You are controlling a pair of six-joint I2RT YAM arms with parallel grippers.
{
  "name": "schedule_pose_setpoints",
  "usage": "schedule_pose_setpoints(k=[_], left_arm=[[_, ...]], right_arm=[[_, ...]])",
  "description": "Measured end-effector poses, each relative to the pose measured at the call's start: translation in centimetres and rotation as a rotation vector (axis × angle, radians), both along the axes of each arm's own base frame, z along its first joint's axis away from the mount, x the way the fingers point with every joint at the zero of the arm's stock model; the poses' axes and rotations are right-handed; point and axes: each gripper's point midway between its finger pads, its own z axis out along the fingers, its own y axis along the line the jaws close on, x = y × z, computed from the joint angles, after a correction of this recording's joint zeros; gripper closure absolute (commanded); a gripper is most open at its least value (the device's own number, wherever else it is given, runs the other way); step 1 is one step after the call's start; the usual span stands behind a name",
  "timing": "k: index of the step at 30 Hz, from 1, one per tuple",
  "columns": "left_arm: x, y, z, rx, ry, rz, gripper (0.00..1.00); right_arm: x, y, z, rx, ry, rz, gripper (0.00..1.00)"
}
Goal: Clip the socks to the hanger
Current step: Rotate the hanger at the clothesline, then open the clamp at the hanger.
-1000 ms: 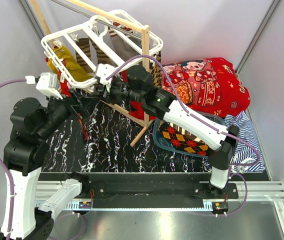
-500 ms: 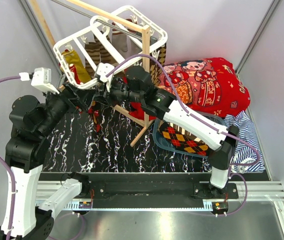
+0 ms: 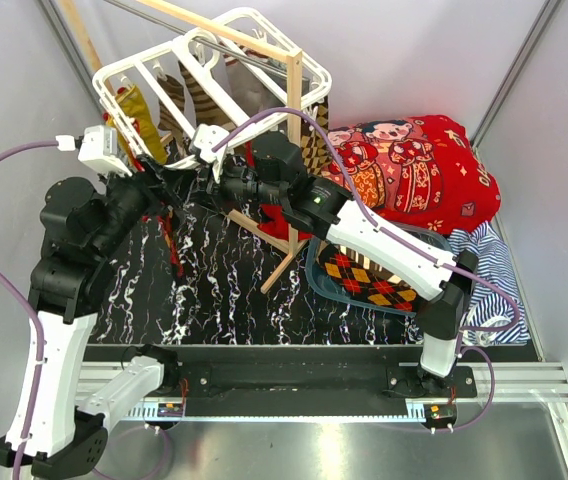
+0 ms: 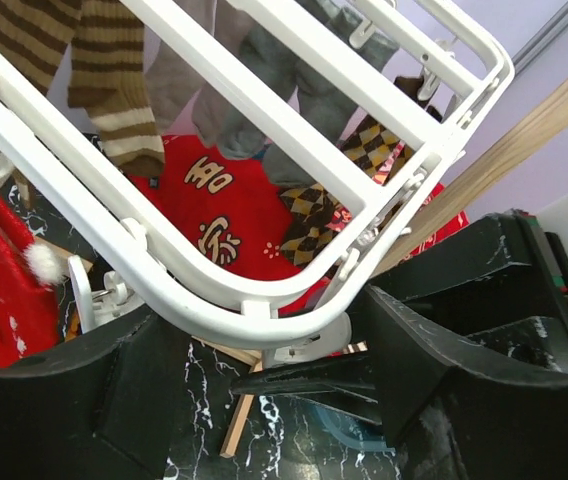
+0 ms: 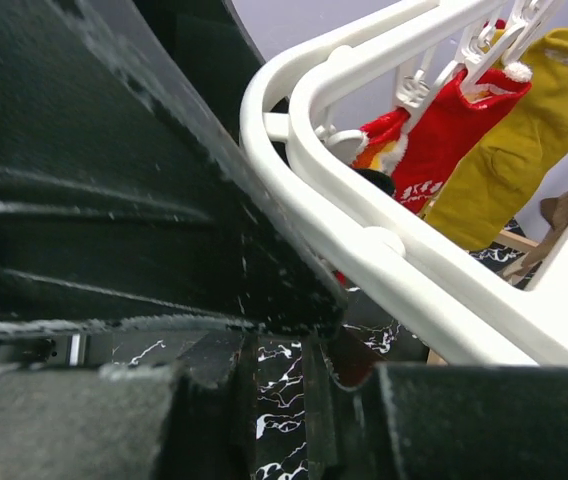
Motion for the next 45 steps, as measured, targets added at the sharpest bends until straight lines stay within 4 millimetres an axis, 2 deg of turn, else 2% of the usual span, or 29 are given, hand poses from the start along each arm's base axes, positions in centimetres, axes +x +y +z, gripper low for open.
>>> schedule_pose_setpoints(k=[8,22,26,29,35,40,45], left_arm=[[0.5,-0.2,-0.6,0.081,-0.04,-0.017,0.33],[0.6,-0.5,-0.3,0.226,-0.139,-0.053,0.34],[0.4,-0.3,-0.3,0.247,-0.149,-0.053,0.25],[0.1,-0.2,-0.1,0.248,-0.159,-0.05,0.2],[-0.5,0.0,0.3,0.208,-0.154,-0.037,0.18],[-0.5,0.0,0.2,0.176,-0.135,-0.028,0.19],[-0.4,0.1,-0.2,0.141,-0.105,-0.006,0.24]], right_arm=[[0.2,0.0,0.0,0.001,0.009,-0.015,1.0],[0.5,-0.2,-0.2,-0.007,0.012,-0.033,1.0],[0.4,-0.2,-0.4,-0.013,0.016,-0.033,1.0],[0.4,-0.2,-0.5,-0.016,0.018,-0.031,1.0],[0.2,-0.1,-0.5,-0.015,0.018,-0.026,1.0],[0.1,-0.1,-0.5,-0.015,0.018,-0.025,1.0],[0.1,0.0,-0.5,-0.017,0.019,-0.023,1.0]])
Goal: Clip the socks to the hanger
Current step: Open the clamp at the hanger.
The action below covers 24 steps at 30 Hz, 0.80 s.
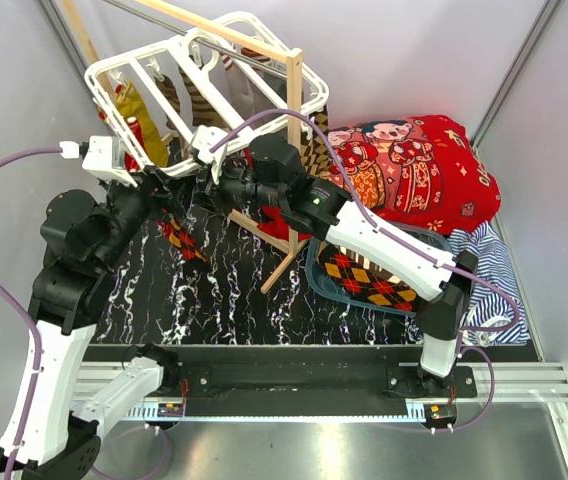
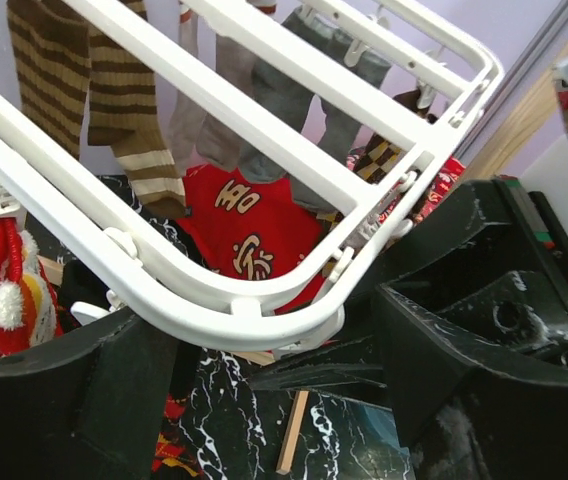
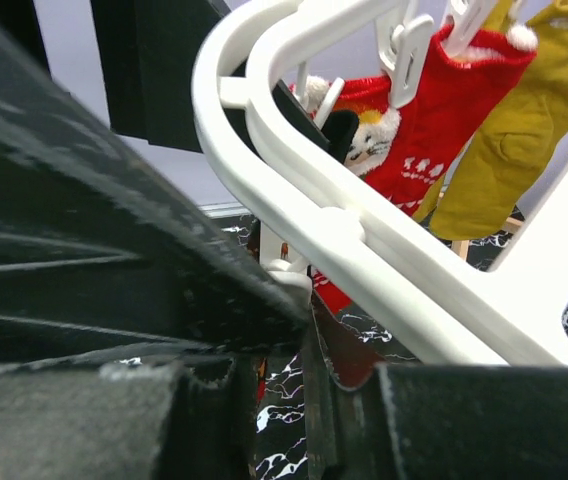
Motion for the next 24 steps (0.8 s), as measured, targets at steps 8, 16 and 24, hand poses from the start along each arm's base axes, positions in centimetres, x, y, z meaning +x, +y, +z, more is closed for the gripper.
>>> schedule_pose_setpoints(k=[8,16,24], left_arm=[[1.0,0.3,-1.1,0.008,0.038,0.037,0.39],[0.9,-0.3,-1.1,0.013,0.036,0.008,0.65],[0.8,-0.4,-0.8,0.015,0.026,0.003,0.81]], right_arm=[[0.0,0.0,-0.1,-0.002,0.001,-0.003,1.0],[0.1,0.1,-0.2,-0.006,0.003,-0.011,0.97],[0.2,0.0,-0.6,-0.009,0.006,-0.019,0.48]])
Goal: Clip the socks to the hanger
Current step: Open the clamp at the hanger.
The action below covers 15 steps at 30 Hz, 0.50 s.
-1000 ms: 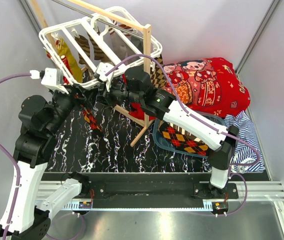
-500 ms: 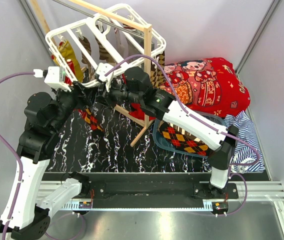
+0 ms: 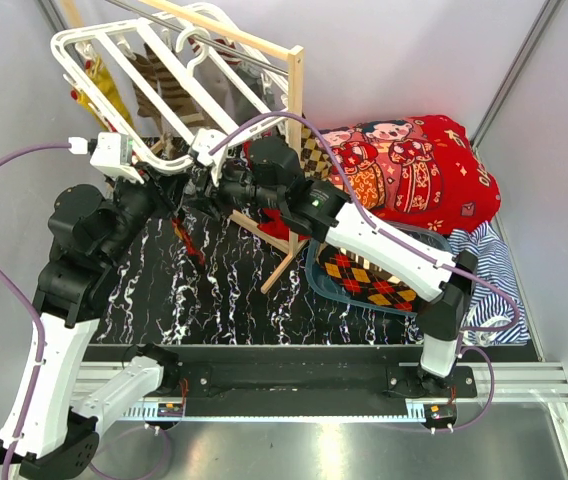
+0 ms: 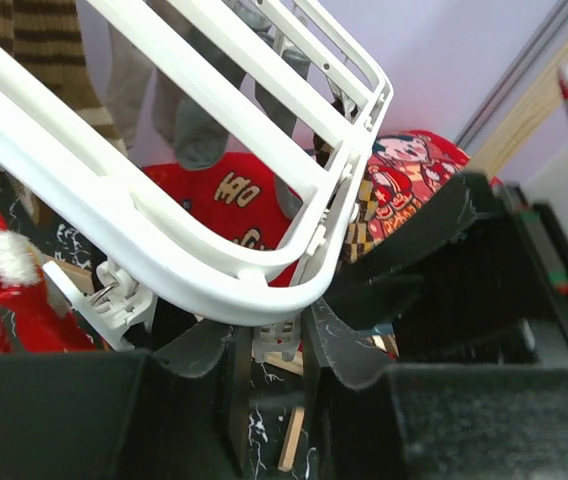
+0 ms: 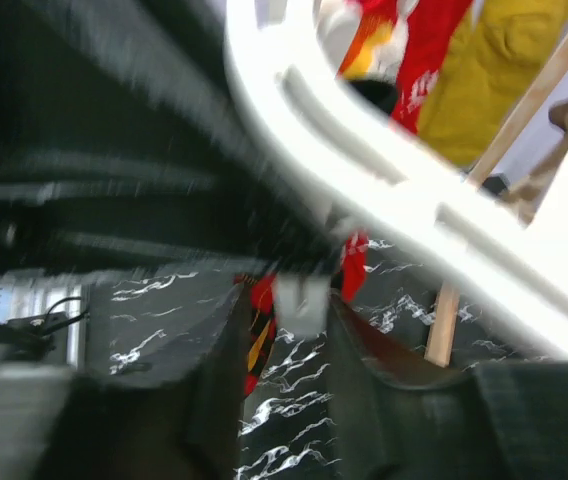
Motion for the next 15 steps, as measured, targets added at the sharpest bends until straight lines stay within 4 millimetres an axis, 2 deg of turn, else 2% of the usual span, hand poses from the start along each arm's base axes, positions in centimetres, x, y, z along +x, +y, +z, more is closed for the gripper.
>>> schedule_pose_setpoints(k=[6,9,12,15], left_arm=[[0.4,0.4,0.9,-0.012,-0.034,0.027,0.82],[0.4,0.5,1.1,-0.014,-0.039,0.029,0.82],[0.4,0.5,1.1,-0.015,-0.039,0.034,0.82],[0.4,0.6,1.1,-0.017,-0.038,0.039,0.82]], right_arm=[[-1.2,-0.7,-2.3,-0.049,0.033,0.005,0.29],[-1.5,-1.7,-2.9,-0.063,0.04,-0.012,0.23],[-2.0,-3.5,-3.4,-0.08,0.042,-0.045,0.22],[-2.5,-6.3,-4.0,-0.11,0.042,-0.096,0.21]])
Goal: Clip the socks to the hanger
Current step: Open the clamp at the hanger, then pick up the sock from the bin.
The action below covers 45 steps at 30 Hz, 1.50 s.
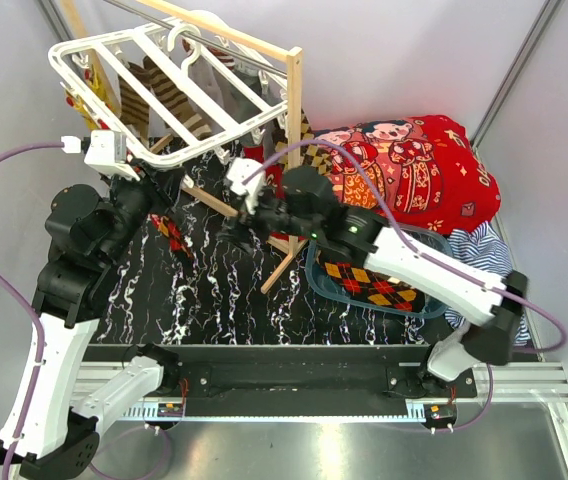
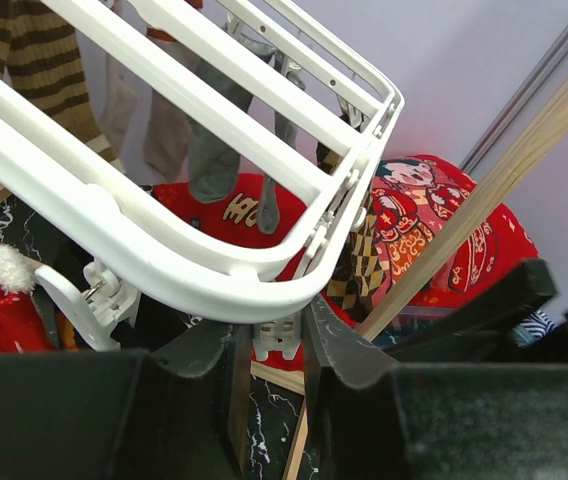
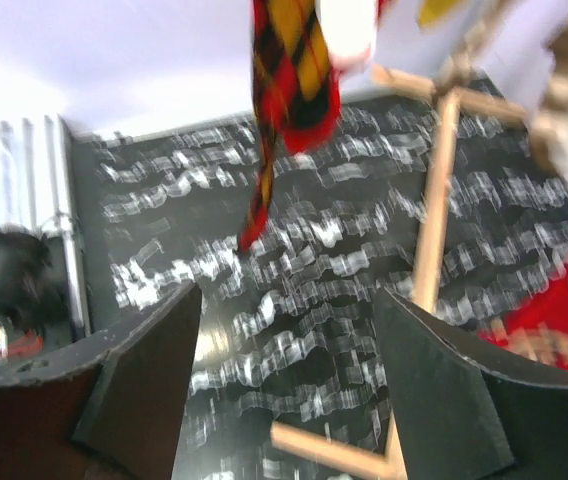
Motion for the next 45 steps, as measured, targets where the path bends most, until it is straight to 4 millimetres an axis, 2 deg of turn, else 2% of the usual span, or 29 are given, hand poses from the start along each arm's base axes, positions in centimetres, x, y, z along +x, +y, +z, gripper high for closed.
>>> schedule_pose_setpoints(k=[3,6,11,12,14,15,17,18,22,31,38,44,45], left_arm=[[0.0,0.1,0.0,-0.005,0.002,0.005,0.82],[0.0,0.1,0.1,-0.008,0.002,0.008,0.82],[-0.3,0.3,0.4,-0.013,0.005,0.013,0.82],[-0.3,0.3,0.4,-0.014,0.005,0.014,0.82],[-0.3,0.4,0.4,-0.017,0.006,0.017,0.82],[-0.4,0.4,0.5,-0.021,0.007,0.018,0.82],[-0.4,0.4,0.6,-0.024,0.007,0.018,0.82],[-0.5,0.4,0.7,-0.025,0.007,0.018,0.82],[-0.6,0.4,0.9,-0.026,0.004,0.017,0.82],[-0.7,0.6,0.7,-0.027,0.015,0.027,0.82],[-0.6,0.7,0.7,-0.027,0.017,0.033,0.82],[-0.5,0.7,0.6,-0.027,0.021,0.033,0.82],[-0.5,0.6,0.6,-0.027,0.022,0.033,0.82]], right_arm=[[-0.3,-3.4,-1.1,-0.052,0.008,-0.078,0.21],[0.1,-7.2,-3.1,-0.11,0.041,-0.165,0.21],[3.0,-15.3,-8.4,-0.23,0.164,-0.392,0.23],[3.7,-17.3,-9.8,-0.265,0.198,-0.451,0.26],[4.4,-19.5,-11.7,-0.316,0.24,-0.519,0.32],[4.5,-20.4,-12.8,-0.343,0.265,-0.541,0.39],[4.7,-21.6,-14.6,-0.386,0.304,-0.571,0.46],[4.8,-22.0,-15.6,-0.408,0.326,-0.58,0.51],[5.6,-22.7,-19.4,-0.485,0.405,-0.607,0.55],[7.1,-22.0,-27.4,-0.6,0.561,-0.606,0.57],[8.1,-21.9,-31.5,-0.635,0.63,-0.636,0.63],[8.8,-21.8,-33.3,-0.643,0.643,-0.655,0.71],[8.9,-21.7,-33.3,-0.639,0.641,-0.658,0.76]])
